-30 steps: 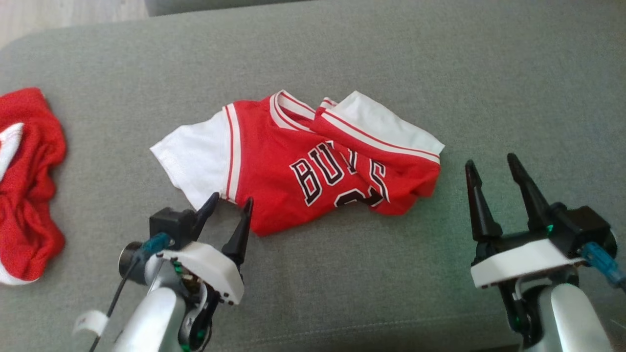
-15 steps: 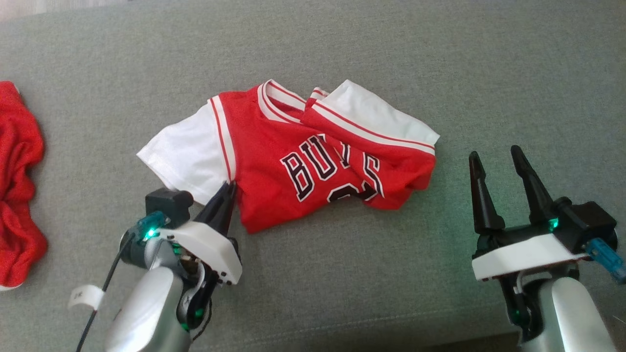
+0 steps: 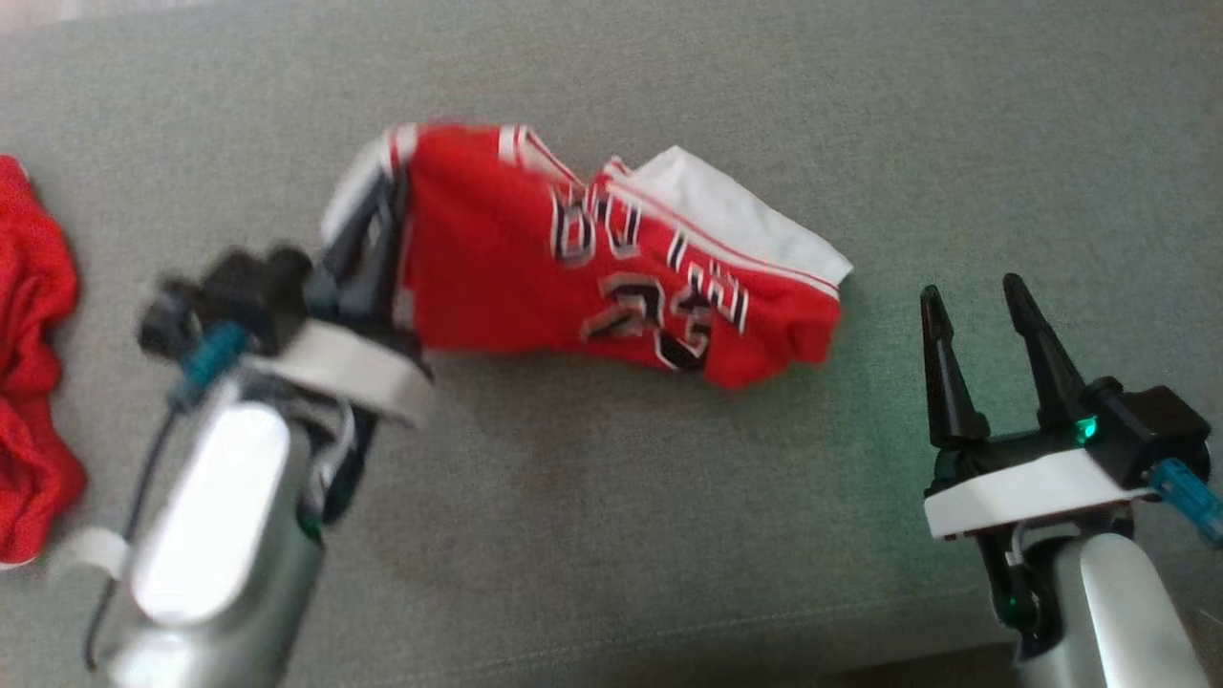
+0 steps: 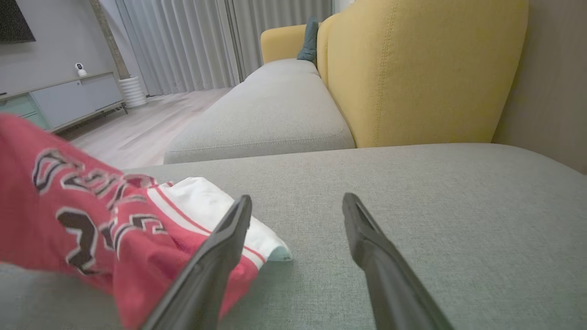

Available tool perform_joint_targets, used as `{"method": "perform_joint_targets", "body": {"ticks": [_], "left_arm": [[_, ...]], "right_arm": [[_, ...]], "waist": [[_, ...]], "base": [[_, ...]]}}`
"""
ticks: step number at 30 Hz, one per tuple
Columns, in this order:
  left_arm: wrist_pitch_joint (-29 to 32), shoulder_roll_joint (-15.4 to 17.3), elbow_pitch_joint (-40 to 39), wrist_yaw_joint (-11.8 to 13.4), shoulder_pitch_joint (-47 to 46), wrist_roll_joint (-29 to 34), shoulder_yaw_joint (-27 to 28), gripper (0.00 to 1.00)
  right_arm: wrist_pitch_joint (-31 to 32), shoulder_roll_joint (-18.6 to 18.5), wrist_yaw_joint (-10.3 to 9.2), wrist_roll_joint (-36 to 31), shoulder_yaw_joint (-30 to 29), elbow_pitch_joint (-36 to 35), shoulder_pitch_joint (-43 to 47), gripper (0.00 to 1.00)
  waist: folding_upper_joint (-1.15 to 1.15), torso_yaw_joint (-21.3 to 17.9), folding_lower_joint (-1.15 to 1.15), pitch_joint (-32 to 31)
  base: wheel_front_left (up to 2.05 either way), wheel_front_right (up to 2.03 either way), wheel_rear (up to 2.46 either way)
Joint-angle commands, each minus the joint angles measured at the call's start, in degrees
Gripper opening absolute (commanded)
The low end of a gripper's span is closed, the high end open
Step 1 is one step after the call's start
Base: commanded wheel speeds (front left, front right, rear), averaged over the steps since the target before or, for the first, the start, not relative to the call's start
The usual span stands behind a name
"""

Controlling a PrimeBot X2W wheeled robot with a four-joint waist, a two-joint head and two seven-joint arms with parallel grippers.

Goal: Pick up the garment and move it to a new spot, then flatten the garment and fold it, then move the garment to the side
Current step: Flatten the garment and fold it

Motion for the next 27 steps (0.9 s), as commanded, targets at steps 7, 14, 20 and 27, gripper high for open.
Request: {"method": "perform_joint_targets", "body": {"ticks": [7,14,20,27], "left_arm": [[4.78,5.81,-5.54,-0.58,-16.39,4.37,2.67,0.0],[8.06,7.24,4.06,-2.72,-25.64,4.78,2.54,0.0],[7.53,7.83,19.15,-4.76,-30.21,2.8,3.27,0.0],[1.84,5.89,30.42,-6.73,-31.41,-0.03,2.68,1.0]], "right_arm": [[-1.52,-0.12,-0.05,1.17,1.89,-1.76,-3.42,1.0],[-3.5,-0.12,-0.05,3.05,3.12,-0.15,-4.7,1.0],[-5.51,-0.12,-0.05,4.39,4.53,1.87,-6.12,1.0],[-6.59,-0.12,-0.05,4.28,4.15,3.35,-6.85,1.0]], "waist": [[0.0,-3.47,0.0,3.02],[0.0,-7.15,0.0,6.12],[0.0,-10.1,0.0,8.56],[0.0,-10.1,0.0,9.03]], "base": [[0.0,0.0,0.0],[0.0,0.0,0.0],[0.0,0.0,0.0],[0.0,0.0,0.0]]}}
